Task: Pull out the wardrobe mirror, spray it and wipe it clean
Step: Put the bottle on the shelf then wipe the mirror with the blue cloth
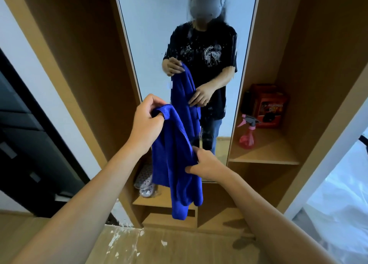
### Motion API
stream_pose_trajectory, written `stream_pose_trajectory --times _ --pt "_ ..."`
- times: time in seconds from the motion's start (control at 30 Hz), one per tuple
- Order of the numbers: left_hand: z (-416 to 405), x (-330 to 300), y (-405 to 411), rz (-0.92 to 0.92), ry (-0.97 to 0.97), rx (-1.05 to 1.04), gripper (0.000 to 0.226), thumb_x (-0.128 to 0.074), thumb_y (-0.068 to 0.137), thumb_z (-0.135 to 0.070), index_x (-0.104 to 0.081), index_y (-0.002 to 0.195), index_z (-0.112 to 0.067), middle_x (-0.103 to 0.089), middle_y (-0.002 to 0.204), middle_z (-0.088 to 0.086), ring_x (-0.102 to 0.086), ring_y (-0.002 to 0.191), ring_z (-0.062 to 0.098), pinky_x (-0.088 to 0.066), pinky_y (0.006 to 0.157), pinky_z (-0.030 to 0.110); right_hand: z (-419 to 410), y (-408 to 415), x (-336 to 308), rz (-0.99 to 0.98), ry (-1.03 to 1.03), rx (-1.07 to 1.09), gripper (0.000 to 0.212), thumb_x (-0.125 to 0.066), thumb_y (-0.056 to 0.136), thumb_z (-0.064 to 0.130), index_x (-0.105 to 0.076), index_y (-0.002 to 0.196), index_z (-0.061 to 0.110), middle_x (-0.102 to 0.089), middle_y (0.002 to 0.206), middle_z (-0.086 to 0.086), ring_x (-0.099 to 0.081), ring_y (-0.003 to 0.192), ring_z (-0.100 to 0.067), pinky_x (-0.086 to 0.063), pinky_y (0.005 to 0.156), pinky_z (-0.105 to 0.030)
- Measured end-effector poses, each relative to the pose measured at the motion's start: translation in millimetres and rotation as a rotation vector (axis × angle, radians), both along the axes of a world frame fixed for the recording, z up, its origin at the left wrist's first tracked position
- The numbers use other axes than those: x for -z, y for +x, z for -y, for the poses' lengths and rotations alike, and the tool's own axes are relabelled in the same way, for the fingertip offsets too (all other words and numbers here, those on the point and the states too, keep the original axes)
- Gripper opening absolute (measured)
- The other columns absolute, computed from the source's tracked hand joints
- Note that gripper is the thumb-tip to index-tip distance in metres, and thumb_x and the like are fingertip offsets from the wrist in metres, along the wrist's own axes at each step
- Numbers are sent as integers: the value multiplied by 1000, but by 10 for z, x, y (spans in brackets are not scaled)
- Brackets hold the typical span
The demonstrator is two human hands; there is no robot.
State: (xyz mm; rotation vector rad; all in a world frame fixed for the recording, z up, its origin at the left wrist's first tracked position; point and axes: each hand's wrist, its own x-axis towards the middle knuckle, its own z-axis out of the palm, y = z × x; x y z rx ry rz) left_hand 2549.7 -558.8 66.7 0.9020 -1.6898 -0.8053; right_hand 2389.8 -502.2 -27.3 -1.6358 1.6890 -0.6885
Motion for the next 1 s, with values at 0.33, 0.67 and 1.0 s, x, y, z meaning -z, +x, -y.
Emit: stream_pose_trajectory --times 0.33,0.67,1.0 --pt "87 -73 184 15 -100 -143 27 -55 88 4 -56 87 -23 -63 87 -5 -58 80 5 -45 68 11 -33 -286 -73 -29 -183 233 35 -60 87 17 -42 57 14 -45 52 3 -40 47 -10 -27 43 -19" --pt "218 -75 353 83 -6 -227 26 -50 94 0 -66 105 -18 -63 96 -13 -56 91 1 -44 78 17 88 -306 -362 407 -268 361 15 -47 79 12 -43 68 3 -43 61 -3 -37 60 -19 -29 54 -32" --pt "177 -56 362 2 154 -180 11 -58 96 -23 -67 90 -23 -66 91 -4 -58 87 11 -45 73 27 42 -419 -563 -40 -276 -22 24 -80 77 41 -69 93 28 -70 83 12 -63 73 3 -45 63 -15"
